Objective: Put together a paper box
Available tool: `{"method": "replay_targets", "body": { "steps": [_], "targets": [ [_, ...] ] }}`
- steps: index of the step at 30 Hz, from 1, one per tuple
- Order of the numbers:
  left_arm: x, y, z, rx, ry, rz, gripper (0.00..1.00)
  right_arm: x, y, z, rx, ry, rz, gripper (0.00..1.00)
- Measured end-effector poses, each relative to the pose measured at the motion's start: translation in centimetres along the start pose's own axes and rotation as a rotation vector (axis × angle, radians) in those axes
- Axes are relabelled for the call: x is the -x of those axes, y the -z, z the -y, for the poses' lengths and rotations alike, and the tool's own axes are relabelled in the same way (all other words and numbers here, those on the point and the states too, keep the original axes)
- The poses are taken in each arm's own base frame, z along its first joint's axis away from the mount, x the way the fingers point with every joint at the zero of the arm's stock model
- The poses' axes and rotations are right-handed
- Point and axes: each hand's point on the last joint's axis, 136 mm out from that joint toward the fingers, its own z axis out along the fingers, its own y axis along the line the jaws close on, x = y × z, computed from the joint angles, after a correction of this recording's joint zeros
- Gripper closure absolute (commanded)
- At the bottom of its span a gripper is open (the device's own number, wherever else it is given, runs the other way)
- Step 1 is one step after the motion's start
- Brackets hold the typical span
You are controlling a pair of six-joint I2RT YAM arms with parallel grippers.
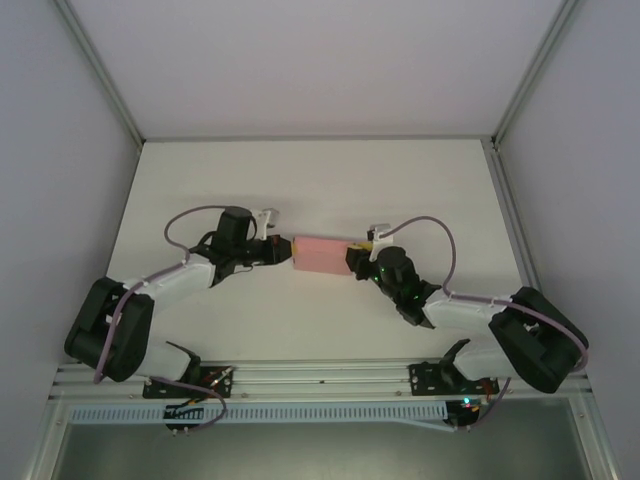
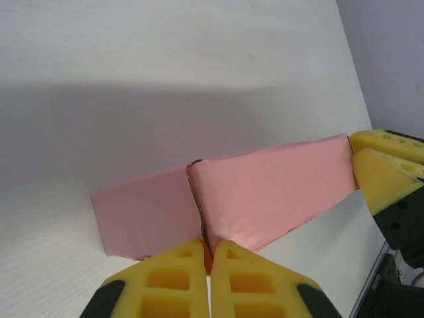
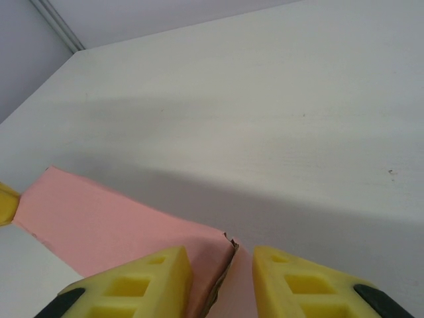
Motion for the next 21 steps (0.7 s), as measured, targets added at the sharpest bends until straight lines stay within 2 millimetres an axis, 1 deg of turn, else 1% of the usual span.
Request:
{"method": "replay_targets", "body": {
  "steps": [1, 3, 6, 9, 11, 14, 15, 16, 17, 18, 20, 21],
  "targets": [
    [0.0, 0.0, -0.1, 0.010, 0.004, -0.005, 0.84, 0.0, -0.1, 0.0, -0.002, 0.001, -0.004, 0.68],
    [0.1, 0.1, -0.2, 0.027, 0.004, -0.014, 0.77, 0.2, -0.1, -0.1, -0.009, 0.003, -0.017, 0.68],
    [0.0, 0.3, -0.2, 0.053, 0.006, -0.031, 0.76, 0.5, 0.0, -0.2, -0.027, 0.009, -0.048, 0.68],
    [0.0, 0.4, -0.2, 0.076, 0.000, -0.045, 0.70, 0.5, 0.5, -0.2, -0.051, 0.021, -0.093, 0.66],
    [-0.1, 0.6, -0.3, 0.091, 0.002, -0.054, 0.67, 0.4, 0.8, -0.2, -0.069, 0.029, -0.125, 0.62],
    [0.1, 0.8, -0.2, 0.108, -0.007, -0.059, 0.60, 0.5, 1.2, 0.1, -0.105, 0.040, -0.166, 0.59],
    [0.2, 0.9, -0.1, 0.112, -0.016, -0.058, 0.55, 0.5, 1.3, 0.3, -0.118, 0.044, -0.176, 0.59],
    [0.4, 1.0, 0.0, 0.116, -0.020, -0.055, 0.53, 0.5, 1.3, 0.4, -0.128, 0.047, -0.182, 0.59],
    [0.6, 1.2, 0.1, 0.117, -0.022, -0.051, 0.50, 0.5, 1.4, 0.5, -0.135, 0.048, -0.187, 0.56],
    [0.8, 1.4, 0.2, 0.122, -0.034, -0.042, 0.41, 0.5, 1.5, 0.6, -0.142, 0.046, -0.191, 0.56],
    [1.3, 1.9, 0.5, 0.135, -0.050, -0.031, 0.16, 0.4, 1.8, 0.7, -0.149, 0.045, -0.198, 0.53],
    [1.8, 2.2, 0.7, 0.144, -0.057, -0.019, 0.07, 0.4, 2.0, 0.8, -0.151, 0.044, -0.202, 0.48]
  ]
}}
